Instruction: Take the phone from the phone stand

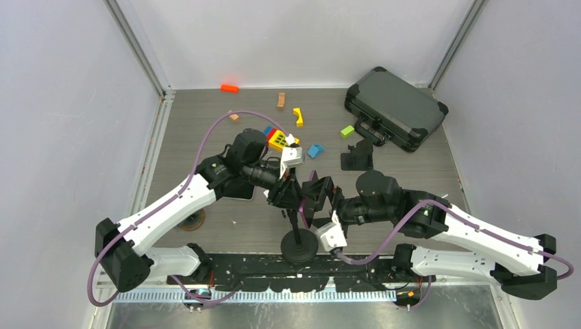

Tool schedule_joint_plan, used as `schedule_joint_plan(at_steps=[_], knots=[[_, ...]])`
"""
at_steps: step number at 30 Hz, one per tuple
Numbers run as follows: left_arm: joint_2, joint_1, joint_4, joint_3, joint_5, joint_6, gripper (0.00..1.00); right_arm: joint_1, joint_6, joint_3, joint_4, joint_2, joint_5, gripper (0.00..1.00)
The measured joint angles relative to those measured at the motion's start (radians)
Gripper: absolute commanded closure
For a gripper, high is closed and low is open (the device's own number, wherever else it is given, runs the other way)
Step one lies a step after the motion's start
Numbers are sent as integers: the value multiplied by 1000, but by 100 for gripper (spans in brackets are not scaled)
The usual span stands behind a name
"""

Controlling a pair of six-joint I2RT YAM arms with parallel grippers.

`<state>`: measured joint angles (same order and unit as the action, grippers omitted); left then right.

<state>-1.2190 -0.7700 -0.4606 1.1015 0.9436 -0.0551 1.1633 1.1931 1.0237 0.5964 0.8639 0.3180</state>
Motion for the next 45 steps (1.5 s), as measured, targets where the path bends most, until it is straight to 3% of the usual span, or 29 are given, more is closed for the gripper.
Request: schedule_joint_plan(at_steps=[8, 16, 18, 20, 22, 45], knots=[[0, 0, 6, 0, -1, 19, 100, 0, -22, -57, -99, 1, -5, 16], [0, 1, 17, 0, 11, 51, 100, 1, -68, -61, -136, 0, -17, 52], [0, 2, 19, -1, 11, 56, 100, 1, -90, -61, -141, 0, -20, 64], [2, 2, 21, -3, 13, 65, 100, 1, -124, -61, -149, 0, -22, 83], [6, 2, 22, -8, 14, 76, 100, 1, -174, -61, -161, 1, -25, 91], [85, 11, 53, -63, 8, 111, 100, 9, -634, -166, -426, -43, -126, 100]])
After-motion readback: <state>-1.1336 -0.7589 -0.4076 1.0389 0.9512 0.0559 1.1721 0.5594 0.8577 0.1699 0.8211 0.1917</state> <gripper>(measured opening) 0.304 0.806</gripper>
